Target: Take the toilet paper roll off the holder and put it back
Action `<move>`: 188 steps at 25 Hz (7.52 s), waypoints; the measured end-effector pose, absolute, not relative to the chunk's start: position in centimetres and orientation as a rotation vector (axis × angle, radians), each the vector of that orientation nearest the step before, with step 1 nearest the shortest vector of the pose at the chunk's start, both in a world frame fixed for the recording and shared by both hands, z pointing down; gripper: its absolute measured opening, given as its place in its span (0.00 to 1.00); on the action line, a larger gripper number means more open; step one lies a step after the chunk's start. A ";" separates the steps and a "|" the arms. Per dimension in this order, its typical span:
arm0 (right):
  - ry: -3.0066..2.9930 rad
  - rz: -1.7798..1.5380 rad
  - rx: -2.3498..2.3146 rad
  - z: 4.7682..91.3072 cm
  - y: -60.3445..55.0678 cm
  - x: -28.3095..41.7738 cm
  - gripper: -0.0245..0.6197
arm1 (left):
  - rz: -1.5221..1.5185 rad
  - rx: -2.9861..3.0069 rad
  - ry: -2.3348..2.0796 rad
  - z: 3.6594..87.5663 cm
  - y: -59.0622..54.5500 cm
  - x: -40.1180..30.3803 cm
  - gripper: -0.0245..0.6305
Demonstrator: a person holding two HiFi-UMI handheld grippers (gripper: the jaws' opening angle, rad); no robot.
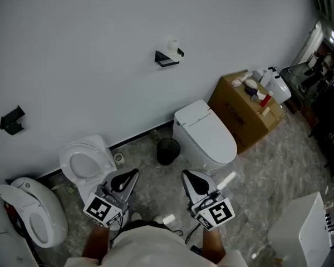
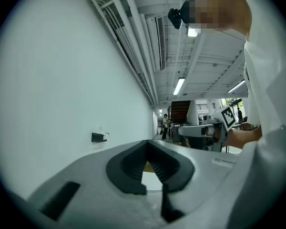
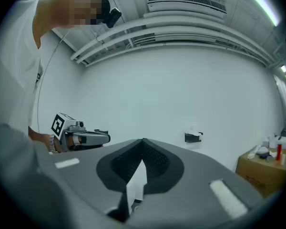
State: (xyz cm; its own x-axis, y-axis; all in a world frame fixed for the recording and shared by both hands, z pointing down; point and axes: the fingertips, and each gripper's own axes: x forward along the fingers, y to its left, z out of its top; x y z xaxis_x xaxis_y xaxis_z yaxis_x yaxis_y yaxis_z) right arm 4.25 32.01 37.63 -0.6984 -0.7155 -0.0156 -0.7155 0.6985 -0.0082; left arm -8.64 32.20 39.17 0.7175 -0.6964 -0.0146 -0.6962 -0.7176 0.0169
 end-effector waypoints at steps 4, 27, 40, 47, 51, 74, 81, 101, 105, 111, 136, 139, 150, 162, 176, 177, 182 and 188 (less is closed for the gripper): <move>2.881 0.006 -1.217 37.8 31.9 4.6 0.05 | -0.034 2.905 -1.184 39.2 32.1 -8.5 0.04; 2.895 -0.020 -1.193 38.2 32.0 3.9 0.05 | -0.027 2.886 -1.207 39.6 32.3 -9.3 0.04; 2.891 -0.046 -1.204 38.5 31.7 4.1 0.05 | -0.031 2.883 -1.203 39.8 32.2 -9.3 0.04; 2.895 -0.060 -1.212 38.7 31.5 4.3 0.05 | -0.017 2.878 -1.204 39.9 32.2 -9.1 0.04; 2.898 -0.069 -1.205 38.8 31.5 4.2 0.05 | -0.016 2.879 -1.198 40.0 32.3 -9.0 0.04; 2.865 -0.092 -1.217 39.1 30.7 6.5 0.05 | 0.010 2.865 -1.212 40.4 31.8 -7.4 0.04; 2.850 -0.100 -1.216 39.3 30.3 7.8 0.05 | 0.022 2.864 -1.222 40.6 31.5 -6.4 0.04; 2.723 -0.125 -1.280 40.2 25.7 15.5 0.05 | 0.100 2.901 -1.188 41.7 27.0 -0.3 0.04; 2.714 -0.132 -1.294 40.6 23.5 15.8 0.05 | 0.116 2.899 -1.171 42.2 24.7 0.0 0.04; 2.703 -0.132 -1.355 41.5 18.2 15.5 0.05 | 0.099 2.916 -1.115 43.0 18.8 -0.5 0.04; 2.692 -0.184 -1.501 41.2 -12.5 7.7 0.05 | 0.034 2.919 -0.979 42.4 -13.9 -7.4 0.04; 2.715 -0.195 -1.469 41.5 -14.7 8.0 0.05 | 0.042 2.906 -1.010 42.6 -15.9 -6.9 0.04; 2.821 -0.100 -1.282 39.4 -21.3 8.4 0.05 | 0.024 2.861 -1.150 41.4 -20.8 -5.3 0.04; 2.853 0.100 -1.225 37.0 -26.1 8.5 0.32 | 0.064 2.835 -1.146 42.8 -22.4 -4.3 0.04; 2.945 0.173 -1.245 37.4 -36.8 4.5 0.71 | 0.088 2.804 -1.154 43.8 -24.3 -5.6 0.04; 2.947 0.169 -1.251 37.5 -37.6 4.3 0.71 | 0.089 2.806 -1.152 43.8 -24.3 -5.6 0.04; 2.981 0.143 -1.245 38.5 -41.0 2.8 0.71 | 0.090 2.801 -1.161 43.8 -24.3 -5.9 0.04; 3.014 0.102 -1.266 40.0 -44.2 1.5 0.71 | 0.104 2.784 -1.188 44.1 -24.8 -6.8 0.04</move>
State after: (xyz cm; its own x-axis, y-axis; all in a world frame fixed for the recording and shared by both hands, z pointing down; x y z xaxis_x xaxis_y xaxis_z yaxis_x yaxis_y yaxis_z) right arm 1.50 -44.16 40.00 -0.6931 -0.7146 0.0944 -0.7066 0.6995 0.1070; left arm -6.81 -24.79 44.13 0.6910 -0.7149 0.1071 -0.7226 -0.6870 0.0763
